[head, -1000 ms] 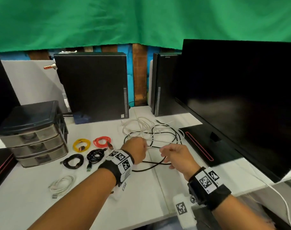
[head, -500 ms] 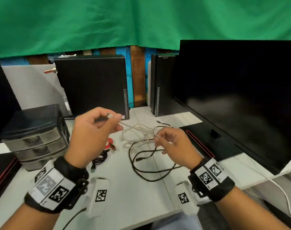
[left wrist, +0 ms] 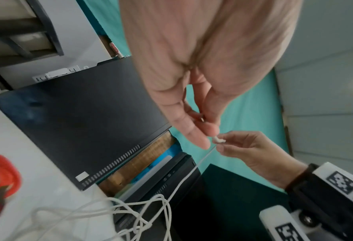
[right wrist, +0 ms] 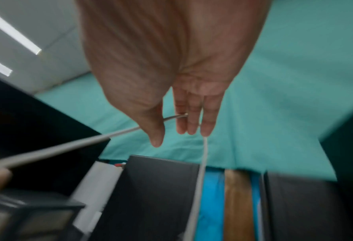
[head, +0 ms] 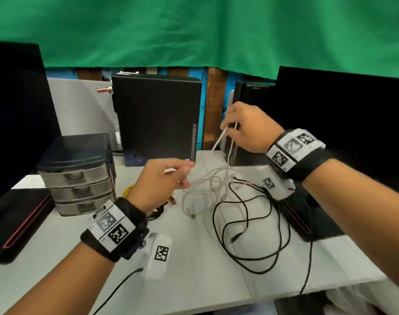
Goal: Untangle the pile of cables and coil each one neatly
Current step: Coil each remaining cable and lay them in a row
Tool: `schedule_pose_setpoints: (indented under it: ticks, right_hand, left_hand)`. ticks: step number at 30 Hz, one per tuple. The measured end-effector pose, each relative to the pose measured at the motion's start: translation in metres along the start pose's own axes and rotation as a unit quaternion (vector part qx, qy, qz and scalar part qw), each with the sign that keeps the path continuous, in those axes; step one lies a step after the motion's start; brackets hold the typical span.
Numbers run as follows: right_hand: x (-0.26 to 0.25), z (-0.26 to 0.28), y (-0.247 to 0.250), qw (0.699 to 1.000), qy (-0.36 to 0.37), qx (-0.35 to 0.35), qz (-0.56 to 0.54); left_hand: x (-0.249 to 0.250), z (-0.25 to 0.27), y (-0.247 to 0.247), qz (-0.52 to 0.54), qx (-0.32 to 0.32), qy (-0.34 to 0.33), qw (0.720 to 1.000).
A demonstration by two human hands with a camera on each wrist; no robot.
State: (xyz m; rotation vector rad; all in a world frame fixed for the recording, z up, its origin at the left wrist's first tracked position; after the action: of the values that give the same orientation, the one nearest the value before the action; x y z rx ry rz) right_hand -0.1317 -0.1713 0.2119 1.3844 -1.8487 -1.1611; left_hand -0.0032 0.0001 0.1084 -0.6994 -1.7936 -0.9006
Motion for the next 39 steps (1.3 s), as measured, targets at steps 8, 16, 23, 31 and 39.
schedule_pose_setpoints:
  ticks: [8,16,23,31,39]
  right_hand:
    - [-0.018,-0.068,0.098,0.956,0.088,0.082,0.269]
    - [0.041,-0.076,0.145,0.945,-0.098,0.162,0.266]
    - [0.104,-0.082,0.155,0.989,-0.148,-0.001,-0.032]
    - [0.043,-0.046,0.083,0.965,-0.246,-0.039,0.087]
    - [-0.057,0.056,-0.055,0.901,-0.111,-0.018,-0.420]
  left_hand:
    - [0.045,-0.024,0.004,-0.042,0.001,-0.104,0.994]
    - [-0.031,-0.005,-0.006,-0.205,-0.128,-0.005,0.970]
    - [-0.082,0.005,-0.014,-0.183,-0.203,0.123,0.954]
    - [-0.042,0.015,-0.020,0.010,-0.154,0.140,0.978]
    - [-0.027,0.024,-0.008,0.143,-0.148,0.196,0.959]
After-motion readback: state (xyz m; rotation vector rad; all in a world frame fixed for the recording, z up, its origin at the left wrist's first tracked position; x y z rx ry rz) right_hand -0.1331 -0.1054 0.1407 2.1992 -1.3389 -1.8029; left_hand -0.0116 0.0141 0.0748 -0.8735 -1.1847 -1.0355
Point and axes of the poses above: each hand's wrist, its own z-axis away from the middle knuckle, its own y-axis out of the back of the hand, x = y × z, the point moved 4 cm from there along -z, towards the middle knuckle, and after that the axes turned 4 degrees about -z, right-handed, at the moved point
